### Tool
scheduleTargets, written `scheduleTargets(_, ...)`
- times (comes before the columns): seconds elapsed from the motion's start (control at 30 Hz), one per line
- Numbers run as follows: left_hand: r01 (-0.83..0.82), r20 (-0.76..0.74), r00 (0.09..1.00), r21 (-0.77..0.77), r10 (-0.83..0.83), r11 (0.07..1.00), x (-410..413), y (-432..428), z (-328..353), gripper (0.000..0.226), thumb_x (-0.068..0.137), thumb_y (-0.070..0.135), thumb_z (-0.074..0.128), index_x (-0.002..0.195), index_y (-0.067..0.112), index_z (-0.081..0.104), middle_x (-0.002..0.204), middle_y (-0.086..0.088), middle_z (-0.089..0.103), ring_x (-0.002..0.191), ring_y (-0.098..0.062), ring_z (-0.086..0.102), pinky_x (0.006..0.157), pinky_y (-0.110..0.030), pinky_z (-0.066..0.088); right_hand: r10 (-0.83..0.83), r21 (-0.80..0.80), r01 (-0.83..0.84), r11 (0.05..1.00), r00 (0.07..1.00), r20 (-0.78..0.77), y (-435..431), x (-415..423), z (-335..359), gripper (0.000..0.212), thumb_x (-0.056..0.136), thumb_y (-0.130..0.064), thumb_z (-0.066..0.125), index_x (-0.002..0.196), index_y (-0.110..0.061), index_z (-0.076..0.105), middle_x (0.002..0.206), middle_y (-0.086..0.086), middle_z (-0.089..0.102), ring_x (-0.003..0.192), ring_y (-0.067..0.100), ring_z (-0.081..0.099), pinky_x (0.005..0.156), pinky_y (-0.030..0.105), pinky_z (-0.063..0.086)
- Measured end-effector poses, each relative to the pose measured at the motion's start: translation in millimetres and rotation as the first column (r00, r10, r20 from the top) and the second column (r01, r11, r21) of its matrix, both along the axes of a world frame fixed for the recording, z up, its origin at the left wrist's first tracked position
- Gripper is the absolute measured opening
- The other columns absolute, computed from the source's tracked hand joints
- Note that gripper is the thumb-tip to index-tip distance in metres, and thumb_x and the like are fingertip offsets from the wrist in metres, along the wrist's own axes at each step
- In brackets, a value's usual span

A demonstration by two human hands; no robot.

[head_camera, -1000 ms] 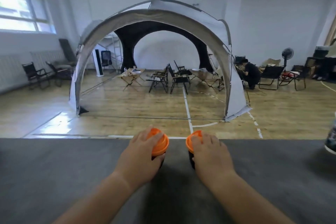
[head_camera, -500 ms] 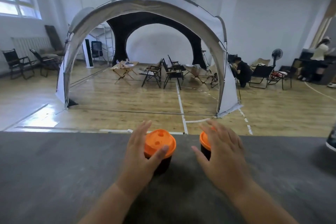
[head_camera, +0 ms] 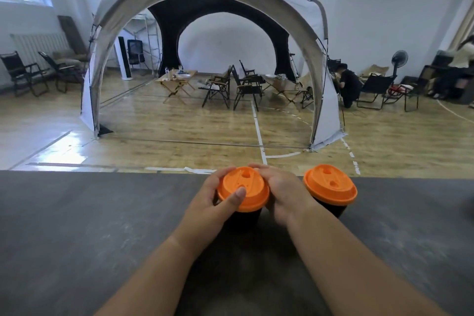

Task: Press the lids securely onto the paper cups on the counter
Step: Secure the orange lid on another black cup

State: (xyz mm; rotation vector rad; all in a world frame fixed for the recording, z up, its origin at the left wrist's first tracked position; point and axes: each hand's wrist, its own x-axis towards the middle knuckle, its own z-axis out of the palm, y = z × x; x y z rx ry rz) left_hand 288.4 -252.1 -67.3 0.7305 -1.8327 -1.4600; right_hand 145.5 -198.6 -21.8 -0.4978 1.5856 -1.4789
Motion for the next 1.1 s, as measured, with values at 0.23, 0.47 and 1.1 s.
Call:
scheduleTargets(0.23,-0.002,0.003,1.000,-0.005,0.002,1.000,-2,3,1,0.065,0.072,0.062,0.061,0.132,0.046,0.041,0.129,0.019,0.044,0.119,-0.008,0.049,0.097,-0.025,0.046,0.001,-0.086,-0.012,0.996,0.992,-0.128,31,9,-14,0.022,0.103,-0.027,0.048,0.116,-0.019,0.064,0.108,0.002,0.072,0.106,0.020,0.064,0.100,0.040,0.049)
scheduleTargets(0.47,-0.003,-0.044,0.999,0.018,0.003,1.000,-3,4,1,0.068,0.064,0.069,0.064,0.126,0.049,0.044,0.129,0.020,0.045,0.117,-0.008,0.051,0.093,-0.023,0.048,0.045,-0.169,-0.077,0.983,0.981,-0.187,45,28,-27,0.031,0.103,-0.033,0.047,0.134,-0.032,0.050,0.128,-0.010,0.061,0.120,0.008,0.055,0.106,0.033,0.044)
scheduleTargets(1.1,-0.051,-0.101,0.993,0.158,0.068,0.986,-18,6,-11,0.058,0.078,0.065,0.049,0.132,0.043,0.046,0.129,0.028,0.050,0.130,0.000,0.044,0.107,-0.021,0.037,0.106,-0.246,-0.160,0.956,0.970,-0.220,43,13,-36,0.077,0.072,-0.058,0.061,0.143,-0.035,0.041,0.135,-0.012,0.057,0.126,0.005,0.053,0.112,0.033,0.040)
